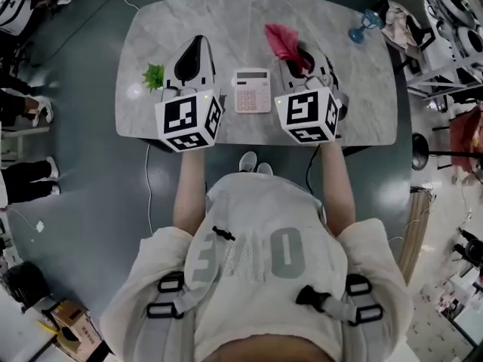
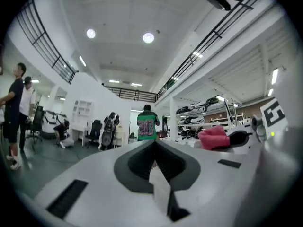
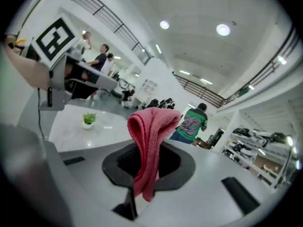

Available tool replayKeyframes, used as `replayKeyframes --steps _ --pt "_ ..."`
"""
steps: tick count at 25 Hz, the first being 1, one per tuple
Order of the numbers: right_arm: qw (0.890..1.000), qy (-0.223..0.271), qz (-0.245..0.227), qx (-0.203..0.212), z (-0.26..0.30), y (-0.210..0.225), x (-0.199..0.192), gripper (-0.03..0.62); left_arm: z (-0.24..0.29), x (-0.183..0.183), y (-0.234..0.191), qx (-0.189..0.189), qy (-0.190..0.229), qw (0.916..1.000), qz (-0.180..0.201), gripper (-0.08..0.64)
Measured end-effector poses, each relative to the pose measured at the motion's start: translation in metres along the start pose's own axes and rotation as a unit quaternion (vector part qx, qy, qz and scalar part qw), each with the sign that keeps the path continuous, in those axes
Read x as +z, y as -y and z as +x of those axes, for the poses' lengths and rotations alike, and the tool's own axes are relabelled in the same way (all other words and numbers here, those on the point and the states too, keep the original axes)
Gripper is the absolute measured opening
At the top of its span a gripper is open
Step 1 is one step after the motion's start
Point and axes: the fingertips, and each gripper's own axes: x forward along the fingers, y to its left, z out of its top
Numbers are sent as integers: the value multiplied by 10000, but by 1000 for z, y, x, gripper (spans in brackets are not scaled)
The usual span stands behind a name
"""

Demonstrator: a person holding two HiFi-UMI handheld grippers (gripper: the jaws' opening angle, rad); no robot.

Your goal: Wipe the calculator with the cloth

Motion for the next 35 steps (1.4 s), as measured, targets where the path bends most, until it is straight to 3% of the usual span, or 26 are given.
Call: replayKeyframes --steps 3,7,11,16,26,35 --pt "9954 387 727 -499 -35 29 3 55 -19 19 20 -21 262 9988 407 20" --pt "9786 837 1668 -862 -72 48 -1 55 -36 33 41 -110 462 9967 663 20" --pt "9641 1085 2229 -948 -97 46 -10 55 -42 41 53 -169 582 9944 862 20" --pt "9469 1267 2853 -773 -108 31 -21 55 -41 40 54 -197 524 9945 880 20" --pt "9417 1416 2971 -702 -110 28 -15 55 -45 30 47 -225 467 9963 678 20" --pt "9448 1378 2877 -748 -107 30 -11 55 -42 25 40 -274 462 9969 574 20"
